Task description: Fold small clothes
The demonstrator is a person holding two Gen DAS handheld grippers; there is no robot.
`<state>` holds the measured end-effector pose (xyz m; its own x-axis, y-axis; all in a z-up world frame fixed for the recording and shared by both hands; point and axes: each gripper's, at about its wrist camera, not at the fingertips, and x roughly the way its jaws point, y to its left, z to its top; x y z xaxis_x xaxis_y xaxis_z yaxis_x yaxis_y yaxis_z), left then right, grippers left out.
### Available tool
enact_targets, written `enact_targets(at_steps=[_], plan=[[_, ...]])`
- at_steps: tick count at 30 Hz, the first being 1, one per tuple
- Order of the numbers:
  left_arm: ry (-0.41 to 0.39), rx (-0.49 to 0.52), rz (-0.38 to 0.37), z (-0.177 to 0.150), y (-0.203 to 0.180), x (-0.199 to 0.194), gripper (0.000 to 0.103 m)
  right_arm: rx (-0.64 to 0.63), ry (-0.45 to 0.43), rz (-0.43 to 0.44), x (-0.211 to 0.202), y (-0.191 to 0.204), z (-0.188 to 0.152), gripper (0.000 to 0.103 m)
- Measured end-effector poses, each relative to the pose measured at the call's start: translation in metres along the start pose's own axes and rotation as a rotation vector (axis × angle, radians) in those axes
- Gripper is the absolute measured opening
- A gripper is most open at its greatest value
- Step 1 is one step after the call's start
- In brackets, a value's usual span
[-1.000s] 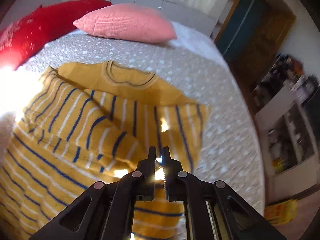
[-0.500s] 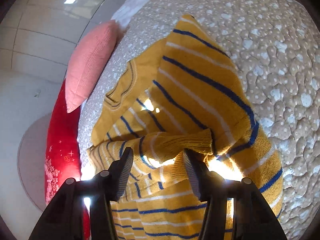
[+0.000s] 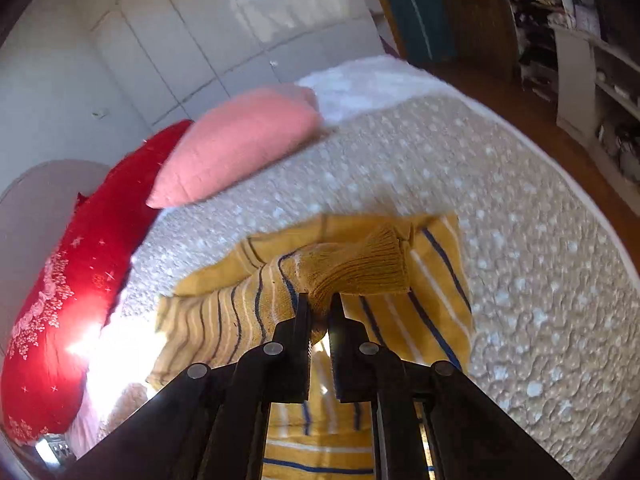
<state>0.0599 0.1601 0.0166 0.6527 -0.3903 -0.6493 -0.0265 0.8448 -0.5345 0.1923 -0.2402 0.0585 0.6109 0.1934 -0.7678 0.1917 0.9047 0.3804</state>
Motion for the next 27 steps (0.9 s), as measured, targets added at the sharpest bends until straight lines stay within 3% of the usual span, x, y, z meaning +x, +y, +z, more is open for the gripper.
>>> enact_targets(at_steps=[2,4,9,15,18,20,24,27], plan=[[-0.007,0.018,0.012,-0.001,-0.001,-0.002,0.082,0.081,0.071,0.005,0.019,-0.033,-0.021,0.008],[-0.007,0.022,0.016,-0.002,-0.001,-0.003,0.082,0.141,0.077,0.050,0.023,-0.049,-0.034,0.007],[0.014,-0.011,0.024,-0.001,0.007,0.002,0.082,0.084,0.065,0.017,0.007,-0.042,-0.033,0.007],[0.028,0.000,0.047,-0.002,0.005,0.004,0.082,-0.008,-0.037,-0.173,-0.026,-0.042,-0.029,0.015],[0.028,0.006,0.053,-0.004,0.004,0.003,0.082,-0.010,-0.114,-0.206,-0.046,-0.036,-0.028,0.018],[0.030,0.008,0.057,-0.004,0.005,0.003,0.082,-0.041,-0.124,-0.198,-0.050,-0.025,-0.027,0.026],[0.032,0.020,0.072,-0.006,0.003,0.005,0.082,-0.109,-0.046,-0.098,-0.027,0.000,-0.029,0.032],[0.038,0.030,0.080,-0.007,0.002,0.006,0.082,-0.041,0.048,-0.080,0.007,-0.002,-0.030,0.046]])
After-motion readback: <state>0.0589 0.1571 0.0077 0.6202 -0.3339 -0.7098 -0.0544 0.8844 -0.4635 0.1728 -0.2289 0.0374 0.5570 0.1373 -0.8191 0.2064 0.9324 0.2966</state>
